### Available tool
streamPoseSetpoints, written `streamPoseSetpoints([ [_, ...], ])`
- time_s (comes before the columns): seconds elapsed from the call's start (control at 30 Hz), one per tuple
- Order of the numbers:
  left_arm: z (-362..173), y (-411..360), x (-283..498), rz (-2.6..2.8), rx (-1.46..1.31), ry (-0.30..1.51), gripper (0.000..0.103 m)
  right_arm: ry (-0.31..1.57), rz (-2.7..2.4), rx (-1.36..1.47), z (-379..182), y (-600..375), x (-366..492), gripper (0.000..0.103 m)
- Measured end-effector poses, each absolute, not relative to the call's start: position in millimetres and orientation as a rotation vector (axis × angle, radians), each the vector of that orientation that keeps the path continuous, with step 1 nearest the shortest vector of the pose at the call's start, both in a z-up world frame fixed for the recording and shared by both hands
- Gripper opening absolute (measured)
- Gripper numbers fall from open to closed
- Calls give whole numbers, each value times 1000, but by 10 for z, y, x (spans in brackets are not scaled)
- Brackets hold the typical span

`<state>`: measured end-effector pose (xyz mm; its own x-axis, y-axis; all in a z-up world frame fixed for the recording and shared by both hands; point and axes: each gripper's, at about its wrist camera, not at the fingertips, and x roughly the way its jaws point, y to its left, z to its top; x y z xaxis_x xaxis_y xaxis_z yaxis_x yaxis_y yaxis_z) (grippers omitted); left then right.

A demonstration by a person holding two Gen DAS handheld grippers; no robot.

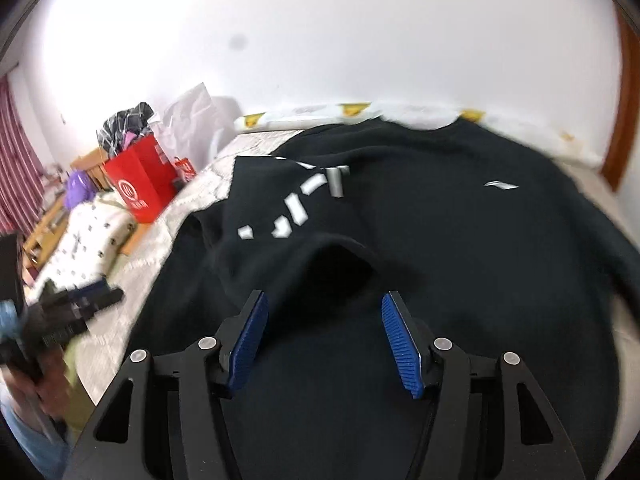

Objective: Fold small clothes

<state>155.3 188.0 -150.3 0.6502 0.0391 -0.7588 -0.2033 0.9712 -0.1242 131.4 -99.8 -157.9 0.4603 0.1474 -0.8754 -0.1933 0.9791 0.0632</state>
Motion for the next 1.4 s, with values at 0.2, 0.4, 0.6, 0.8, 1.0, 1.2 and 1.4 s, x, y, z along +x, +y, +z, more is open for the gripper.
streamPoseSetpoints([
  [0.2,-1684,1959,2010,153,-206,887,55,1198,207,76,-2110,-964,1769,54],
  [0.4,-1857,1905,2561,196,-156,929,47,1146,273,22,-2106,-776,2037,5],
  [0.6,-1932,1880,2632,192,-140,927,40,978,182,134,-1506,-1518,2109,5],
  [0.8,-1931,1892,2625,191,-143,925,41,978,11,301,-1436,-2452,2177,8],
  [1.0,-1911,1875,2610,191,-134,937,42,1174,-26,296,-1709,-2729,2104,15],
  [1.2,-1871,1846,2509,152,-105,941,42,1150,-110,28,-1379,-2682,1685,29],
  [1.4,-1796,1718,2501,137,-63,901,43,1055,22,-68,-1165,-2200,2006,48],
])
